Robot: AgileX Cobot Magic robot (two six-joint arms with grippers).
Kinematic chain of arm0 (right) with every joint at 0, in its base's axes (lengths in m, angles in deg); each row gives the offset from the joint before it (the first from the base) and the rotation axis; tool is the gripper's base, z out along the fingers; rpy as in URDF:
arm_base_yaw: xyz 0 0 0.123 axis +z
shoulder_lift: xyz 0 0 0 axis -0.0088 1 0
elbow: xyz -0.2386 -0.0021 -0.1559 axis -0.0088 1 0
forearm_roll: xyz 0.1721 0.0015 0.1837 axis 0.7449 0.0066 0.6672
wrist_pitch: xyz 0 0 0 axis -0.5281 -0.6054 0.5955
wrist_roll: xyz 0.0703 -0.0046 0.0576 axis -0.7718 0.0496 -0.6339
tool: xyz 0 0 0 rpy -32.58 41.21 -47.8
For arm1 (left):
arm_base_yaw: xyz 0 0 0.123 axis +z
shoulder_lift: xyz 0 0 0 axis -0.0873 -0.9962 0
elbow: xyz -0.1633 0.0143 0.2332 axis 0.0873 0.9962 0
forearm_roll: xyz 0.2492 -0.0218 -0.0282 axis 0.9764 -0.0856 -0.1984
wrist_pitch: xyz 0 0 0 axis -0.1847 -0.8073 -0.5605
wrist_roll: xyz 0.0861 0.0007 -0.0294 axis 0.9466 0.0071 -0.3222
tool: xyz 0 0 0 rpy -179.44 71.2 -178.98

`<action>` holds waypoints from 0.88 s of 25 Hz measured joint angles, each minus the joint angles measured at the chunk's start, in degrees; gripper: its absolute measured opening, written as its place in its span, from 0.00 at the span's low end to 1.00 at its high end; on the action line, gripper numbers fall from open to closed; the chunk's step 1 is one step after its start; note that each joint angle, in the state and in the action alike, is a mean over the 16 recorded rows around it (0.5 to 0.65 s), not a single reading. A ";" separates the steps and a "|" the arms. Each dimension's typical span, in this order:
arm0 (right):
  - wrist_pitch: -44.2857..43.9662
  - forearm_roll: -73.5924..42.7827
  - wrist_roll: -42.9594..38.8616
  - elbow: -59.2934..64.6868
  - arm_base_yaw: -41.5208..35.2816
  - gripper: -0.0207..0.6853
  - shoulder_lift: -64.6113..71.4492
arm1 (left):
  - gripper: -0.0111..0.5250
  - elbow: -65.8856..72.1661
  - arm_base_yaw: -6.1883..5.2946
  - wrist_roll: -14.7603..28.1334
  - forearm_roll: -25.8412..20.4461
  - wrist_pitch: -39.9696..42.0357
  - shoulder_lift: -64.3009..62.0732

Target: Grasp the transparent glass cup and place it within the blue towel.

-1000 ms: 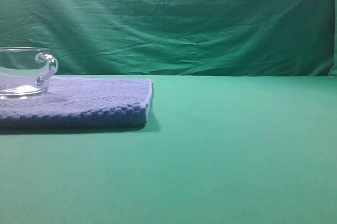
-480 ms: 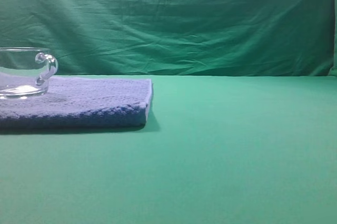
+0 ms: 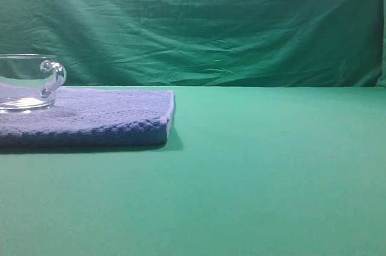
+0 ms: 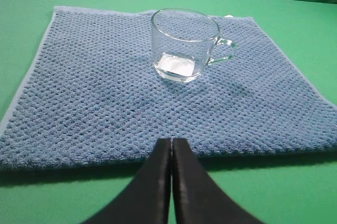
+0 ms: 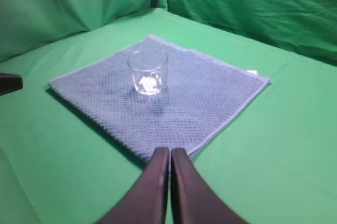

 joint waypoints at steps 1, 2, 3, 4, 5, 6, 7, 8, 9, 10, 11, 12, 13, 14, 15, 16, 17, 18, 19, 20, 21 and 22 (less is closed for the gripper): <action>-0.26 -0.26 -0.35 0.00 -0.94 0.03 -0.60 | 0.02 0.00 0.00 0.00 0.00 0.00 0.00; -0.66 -0.48 -0.75 0.00 -2.02 0.03 -1.30 | 0.02 0.00 0.00 0.00 0.00 0.00 0.00; -1.20 -0.67 -1.17 0.01 -3.28 0.03 -2.09 | 0.02 0.00 0.00 0.00 0.00 0.00 0.00; -1.82 -0.81 -1.61 0.03 -4.72 0.03 -2.98 | 0.02 0.00 0.00 0.00 0.00 0.00 0.00; -2.51 -0.90 -2.06 0.10 -6.33 0.03 -3.98 | 0.02 0.00 0.00 0.00 0.00 0.00 0.00; -3.23 -0.97 -2.52 0.21 -8.09 0.03 -5.11 | 0.02 0.00 0.00 0.00 0.00 0.00 0.00; -3.95 -1.03 -2.98 0.41 -9.99 0.03 -6.34 | 0.02 0.00 0.00 0.00 0.00 0.00 0.00; -4.67 -1.07 -3.45 0.70 -12.03 0.03 -7.69 | 0.02 0.00 0.00 0.00 0.00 0.00 0.00; -5.35 -1.10 -3.92 1.11 -14.18 0.03 -9.14 | 0.02 0.00 0.00 0.00 0.00 0.00 0.00; -5.97 -1.13 -4.35 1.62 -16.38 0.03 -10.65 | 0.02 0.00 0.00 0.00 0.00 0.00 0.00; -6.49 -1.17 -4.73 2.26 -18.61 0.03 -12.22 | 0.02 0.00 0.00 0.00 0.00 0.00 0.00; -6.85 -1.22 -5.04 3.03 -20.84 0.03 -13.83 | 0.02 0.00 0.00 0.00 0.00 0.00 0.00; -7.04 -1.27 -5.30 3.95 -23.02 0.03 -15.44 | 0.02 0.00 0.00 0.00 0.00 0.00 0.00; -7.02 -1.33 -5.53 4.97 -25.14 0.03 -17.00 | 0.02 0.00 0.00 0.00 0.00 0.00 0.00; -6.81 -1.40 -5.72 6.13 -27.22 0.03 -18.50 | 0.02 0.00 0.00 0.00 0.00 0.00 0.00; -6.41 -1.48 -5.88 7.40 -29.19 0.03 -19.92 | 0.02 0.00 0.00 0.00 0.00 0.00 0.00; -5.86 -1.55 -6.00 8.78 -31.02 0.03 -21.24 | 0.02 0.00 0.00 0.00 0.00 0.00 0.00; -5.18 -1.62 -6.07 10.27 -32.72 0.03 -22.46 | 0.02 0.00 0.00 0.00 0.00 0.00 0.00; -4.37 -1.69 -6.12 11.86 -34.24 0.03 -23.59 | 0.02 0.00 0.00 0.00 0.00 0.00 0.00; -3.49 -1.75 -6.15 13.52 -35.59 0.03 -24.62 | 0.02 0.00 0.00 0.00 0.00 0.00 0.00; -2.58 -1.82 -6.16 15.20 -36.76 0.03 -25.52 | 0.02 0.00 0.00 0.00 0.00 0.00 0.00; -1.66 -1.88 -6.17 16.85 -37.79 0.03 -26.31 | 0.02 0.00 0.00 0.00 0.00 0.00 0.00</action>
